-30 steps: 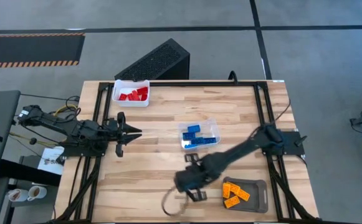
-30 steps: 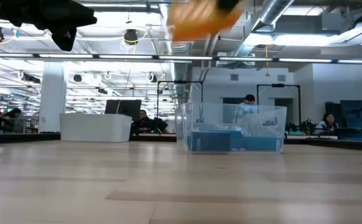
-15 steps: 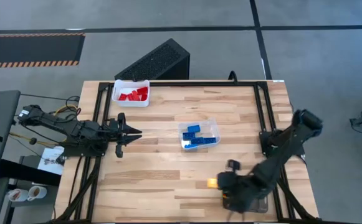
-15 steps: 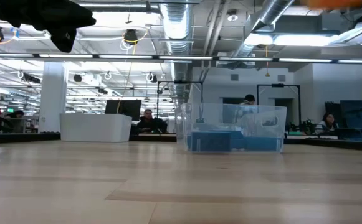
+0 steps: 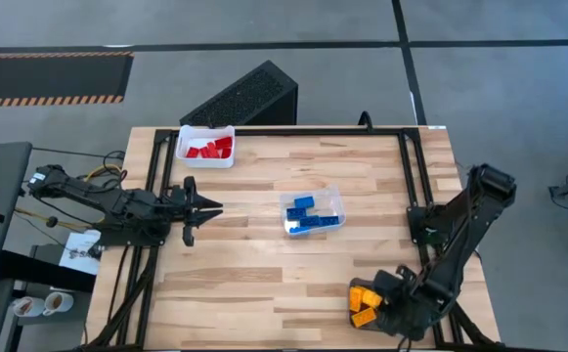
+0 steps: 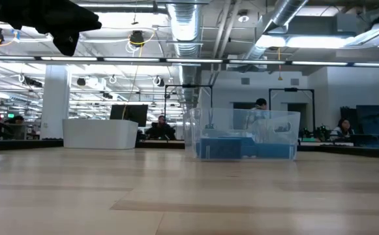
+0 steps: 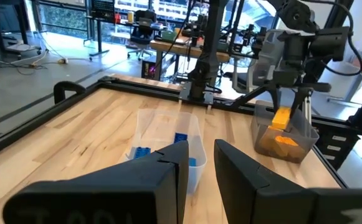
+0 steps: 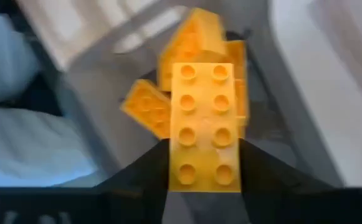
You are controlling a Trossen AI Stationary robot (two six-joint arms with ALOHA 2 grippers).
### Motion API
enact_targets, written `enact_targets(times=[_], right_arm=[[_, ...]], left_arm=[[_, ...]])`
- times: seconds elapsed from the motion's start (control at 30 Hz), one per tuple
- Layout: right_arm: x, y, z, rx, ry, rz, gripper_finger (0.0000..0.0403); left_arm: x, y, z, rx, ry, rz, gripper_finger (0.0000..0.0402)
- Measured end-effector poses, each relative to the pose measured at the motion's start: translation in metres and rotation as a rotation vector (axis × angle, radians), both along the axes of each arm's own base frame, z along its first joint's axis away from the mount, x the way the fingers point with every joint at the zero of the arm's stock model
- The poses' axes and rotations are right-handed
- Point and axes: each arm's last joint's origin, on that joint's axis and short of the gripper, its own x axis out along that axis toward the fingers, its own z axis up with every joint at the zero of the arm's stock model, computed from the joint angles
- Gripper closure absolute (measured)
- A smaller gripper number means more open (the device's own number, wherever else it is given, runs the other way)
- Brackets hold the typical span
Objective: Sort & place blocks by color
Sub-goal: Put the yellow game piece into the black bin, then return to Home Position
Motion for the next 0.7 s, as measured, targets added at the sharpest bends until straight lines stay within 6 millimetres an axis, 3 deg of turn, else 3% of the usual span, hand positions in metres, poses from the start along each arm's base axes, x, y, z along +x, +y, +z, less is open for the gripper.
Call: enact_targets(times=[0.17, 0.37, 0.57, 0.7], right_arm=[[0.004, -0.004, -0.012, -0.065, 0.064, -0.051, 0.0146], [0.012, -0.010, -0.011, -0.026, 0.111, -0.064, 0.0067], [0.024, -0.029, 0.009, 0.087, 0.106, -0.114, 0.0024], [0.031, -0.045, 0.034, 0.024, -0.114, -0.073, 0.0019]], left_arm=[[0.000, 0.000, -0.003, -0.015, 0.028, 0.002, 0.0340], [0.000, 0.000, -0.005, -0.026, 0.046, -0.014, 0.0340], [0.000, 0.000, -0.005, -0.027, 0.045, -0.015, 0.0340], [0.000, 0.000, -0.005, -0.024, 0.043, -0.015, 0.0340]])
